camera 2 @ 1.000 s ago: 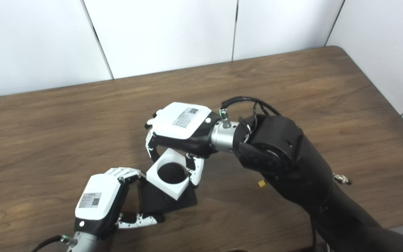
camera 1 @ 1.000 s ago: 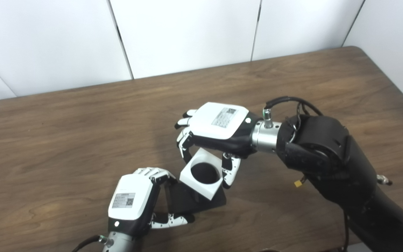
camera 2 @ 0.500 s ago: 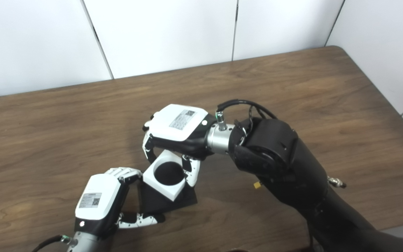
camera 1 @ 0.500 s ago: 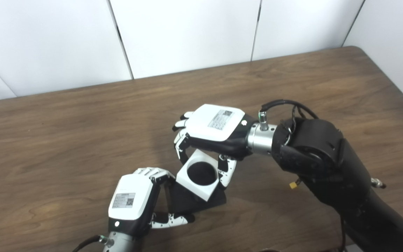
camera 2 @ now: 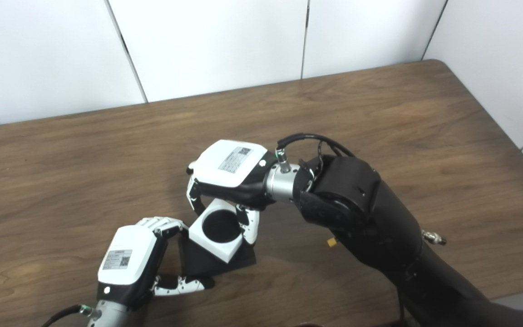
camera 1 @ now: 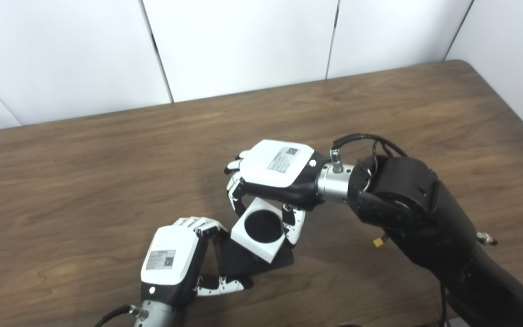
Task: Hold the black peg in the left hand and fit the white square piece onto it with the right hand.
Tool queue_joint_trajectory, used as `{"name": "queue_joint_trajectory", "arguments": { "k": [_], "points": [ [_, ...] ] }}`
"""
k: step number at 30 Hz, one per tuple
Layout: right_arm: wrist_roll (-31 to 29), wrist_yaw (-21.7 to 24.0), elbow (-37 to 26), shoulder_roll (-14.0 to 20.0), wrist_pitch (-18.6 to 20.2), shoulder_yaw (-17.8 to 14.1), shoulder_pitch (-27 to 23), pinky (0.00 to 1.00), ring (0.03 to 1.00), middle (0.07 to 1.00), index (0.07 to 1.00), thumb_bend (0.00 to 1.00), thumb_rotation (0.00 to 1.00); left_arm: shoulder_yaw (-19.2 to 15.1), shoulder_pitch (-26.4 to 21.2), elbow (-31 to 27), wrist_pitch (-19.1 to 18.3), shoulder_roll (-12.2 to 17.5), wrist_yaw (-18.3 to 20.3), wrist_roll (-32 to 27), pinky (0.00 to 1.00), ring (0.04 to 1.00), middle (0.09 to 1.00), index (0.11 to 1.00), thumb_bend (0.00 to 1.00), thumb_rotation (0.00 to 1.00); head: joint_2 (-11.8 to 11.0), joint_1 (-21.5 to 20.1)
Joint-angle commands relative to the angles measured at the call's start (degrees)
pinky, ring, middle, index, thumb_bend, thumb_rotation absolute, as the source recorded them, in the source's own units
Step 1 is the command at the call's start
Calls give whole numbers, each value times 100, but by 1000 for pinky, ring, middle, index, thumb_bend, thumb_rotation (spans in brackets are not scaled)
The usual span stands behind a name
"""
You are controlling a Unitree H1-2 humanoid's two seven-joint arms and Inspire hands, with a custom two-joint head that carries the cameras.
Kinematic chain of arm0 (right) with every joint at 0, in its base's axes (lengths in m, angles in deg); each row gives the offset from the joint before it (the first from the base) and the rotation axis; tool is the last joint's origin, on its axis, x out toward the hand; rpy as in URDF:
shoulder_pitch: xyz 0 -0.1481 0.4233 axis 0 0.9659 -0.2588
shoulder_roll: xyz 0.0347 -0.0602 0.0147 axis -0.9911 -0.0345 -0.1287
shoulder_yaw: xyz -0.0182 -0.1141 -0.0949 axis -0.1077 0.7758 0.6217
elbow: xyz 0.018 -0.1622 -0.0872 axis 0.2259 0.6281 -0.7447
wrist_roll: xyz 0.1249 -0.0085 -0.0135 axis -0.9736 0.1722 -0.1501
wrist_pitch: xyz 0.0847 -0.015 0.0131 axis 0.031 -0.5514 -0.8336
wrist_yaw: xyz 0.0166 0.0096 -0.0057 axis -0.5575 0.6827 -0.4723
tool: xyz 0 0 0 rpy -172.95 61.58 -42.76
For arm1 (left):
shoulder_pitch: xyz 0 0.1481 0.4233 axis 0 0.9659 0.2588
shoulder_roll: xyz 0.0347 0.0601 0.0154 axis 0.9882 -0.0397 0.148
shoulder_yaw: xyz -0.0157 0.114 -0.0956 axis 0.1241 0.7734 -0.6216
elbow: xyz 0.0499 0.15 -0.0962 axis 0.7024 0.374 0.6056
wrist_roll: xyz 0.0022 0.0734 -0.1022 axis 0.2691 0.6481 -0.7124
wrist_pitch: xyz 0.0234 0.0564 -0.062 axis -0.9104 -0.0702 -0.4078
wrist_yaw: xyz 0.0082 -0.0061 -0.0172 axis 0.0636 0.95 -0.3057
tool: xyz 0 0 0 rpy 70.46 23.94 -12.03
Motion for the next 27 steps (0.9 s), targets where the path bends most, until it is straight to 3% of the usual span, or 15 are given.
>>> {"name": "queue_joint_trajectory", "arguments": {
  "k": [1, 5, 6, 9, 27],
  "points": [
    [16, -57, -110, 23, -112, -52, -201, 924, 920, 785, 492, 525, 147, 75, -33, 31, -43, 13, 131, 218, 747, 726, 686, 486, 523, 52, 6, -8],
    [22, -17, -122, 21, -94, -49, -207, 924, 920, 786, 492, 525, 151, 75, -32, 36, -41, 8, 109, 212, 747, 725, 684, 486, 523, 52, 10, -10],
    [23, 7, -128, 20, -83, -47, -215, 922, 923, 788, 557, 757, 209, 75, -32, 34, -45, 4, 111, 212, 747, 725, 685, 486, 523, 52, 13, -5],
    [20, 32, -139, 3, -71, -67, -226, 921, 923, 789, 597, 912, 261, 79, -37, 35, -53, 2, 129, 221, 747, 725, 686, 486, 523, 52, 12, -3],
    [-182, 77, -270, -16, 132, -452, -327, 938, 932, 797, 628, 967, 299, 77, -49, 63, -42, 19, 126, 202, 748, 727, 688, 486, 523, 52, 3, -6]
  ]
}}
